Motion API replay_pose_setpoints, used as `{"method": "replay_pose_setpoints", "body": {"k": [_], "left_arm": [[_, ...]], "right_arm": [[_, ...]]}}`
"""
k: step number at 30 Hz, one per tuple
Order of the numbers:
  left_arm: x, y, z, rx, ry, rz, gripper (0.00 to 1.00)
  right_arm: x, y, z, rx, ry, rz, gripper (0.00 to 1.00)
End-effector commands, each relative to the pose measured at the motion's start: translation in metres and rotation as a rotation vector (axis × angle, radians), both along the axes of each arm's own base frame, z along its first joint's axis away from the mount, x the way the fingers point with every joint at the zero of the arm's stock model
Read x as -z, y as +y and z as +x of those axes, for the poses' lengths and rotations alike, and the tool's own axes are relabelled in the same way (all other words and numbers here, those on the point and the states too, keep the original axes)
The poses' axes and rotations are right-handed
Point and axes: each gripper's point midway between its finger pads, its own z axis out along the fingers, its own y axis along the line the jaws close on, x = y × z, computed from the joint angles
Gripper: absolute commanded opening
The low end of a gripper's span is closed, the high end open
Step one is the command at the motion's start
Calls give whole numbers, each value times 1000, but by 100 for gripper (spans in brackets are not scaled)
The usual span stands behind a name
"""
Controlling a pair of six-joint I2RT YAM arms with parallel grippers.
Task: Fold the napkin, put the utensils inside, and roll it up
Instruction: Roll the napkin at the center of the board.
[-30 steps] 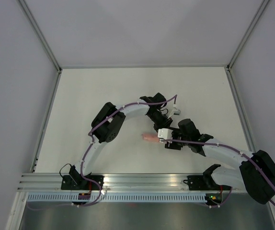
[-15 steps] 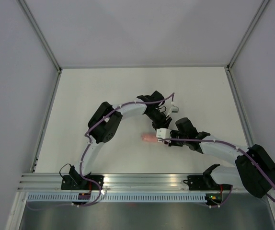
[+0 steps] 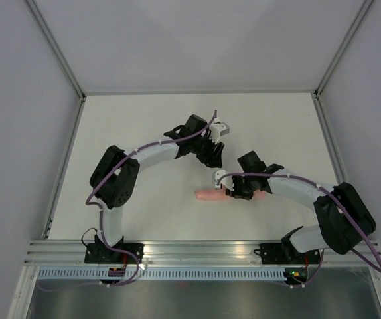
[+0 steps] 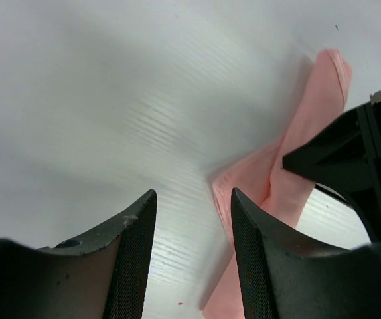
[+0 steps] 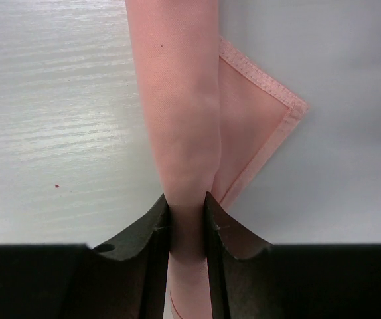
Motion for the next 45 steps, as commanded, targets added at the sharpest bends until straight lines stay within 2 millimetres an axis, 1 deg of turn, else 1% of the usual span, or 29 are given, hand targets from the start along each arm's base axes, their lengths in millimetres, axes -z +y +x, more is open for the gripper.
{"method": "replay_pose_setpoints", "body": {"k": [1,2,3,4,5,6,7,8,9,11,12,14,15,17,18,19,21,22,24,25,27,28,29,31,32,34,35,36,45], "left_arm": [[-53,13,38,-234,-176,-90,54],[-55,22,46,-296,-216,-78,54],[-52,29,44,-322,-234,-81,54],[-61,31,47,-352,-265,-110,54],[-77,38,49,-389,-308,-135,54],[-81,41,47,-404,-325,-150,54],[-75,46,43,-417,-330,-156,53],[-89,52,43,-447,-369,-180,53],[-76,59,35,-452,-361,-166,53],[-88,65,34,-479,-419,-218,53],[-99,69,29,-486,-445,-246,53],[-94,75,20,-494,-488,-265,53],[-92,80,10,-490,-504,-274,53],[-97,74,-1,-461,-569,-280,54],[-94,73,-7,-446,-582,-266,54],[-91,65,-15,-417,-612,-242,54],[-86,57,-25,-356,-676,-192,56],[-77,46,-35,-290,-711,-151,56],[-72,38,-40,-256,-752,-100,57],[-63,28,-49,-193,-782,-65,57],[-59,18,-53,-146,-813,-17,57],[-55,9,-61,-91,-835,5,57],[-39,4,-63,-54,-833,52,57],[-32,-11,-73,32,-871,100,57],[-20,-16,-75,67,-873,128,57],[-15,-28,-81,129,-901,148,58],[-7,-31,-84,154,-894,163,58],[-8,-35,-83,160,-897,159,59],[21,-45,-79,235,-904,221,60]], "right_arm": [[-2,-2,-10,-35,138,-10,31],[-8,0,-8,-44,163,-5,30],[-2,-4,-7,-36,206,-18,31],[-3,-5,-5,-48,222,-20,30],[-10,-3,-3,-57,258,-11,30],[-5,-6,-1,-44,303,-18,30],[-4,-7,2,-57,321,-19,30],[-11,-6,6,-56,347,-14,30],[-5,-8,7,-45,399,-8,31],[-9,-8,16,-55,437,-4,30],[-1,-10,16,-45,492,1,30],[-4,-9,24,-58,532,5,30],[7,-11,23,-49,592,1,30],[4,-9,27,-55,653,16,30],[13,-10,25,-62,702,15,31],[9,-8,29,-63,724,24,30],[19,-10,29,-62,777,22,30],[21,-10,31,-61,789,24,30],[23,-8,33,-58,826,25,30],[21,-7,35,-59,834,29,30],[25,-8,35,-54,858,26,31],[24,-8,35,-55,869,26,31],[24,-7,38,-55,863,27,31],[27,-7,40,-49,867,24,31],[27,-7,40,-46,869,25,31],[28,-7,41,-42,874,23,31],[29,-7,41,-40,875,22,31],[30,-8,41,-35,877,19,31],[36,-11,41,-23,893,7,31]]}}
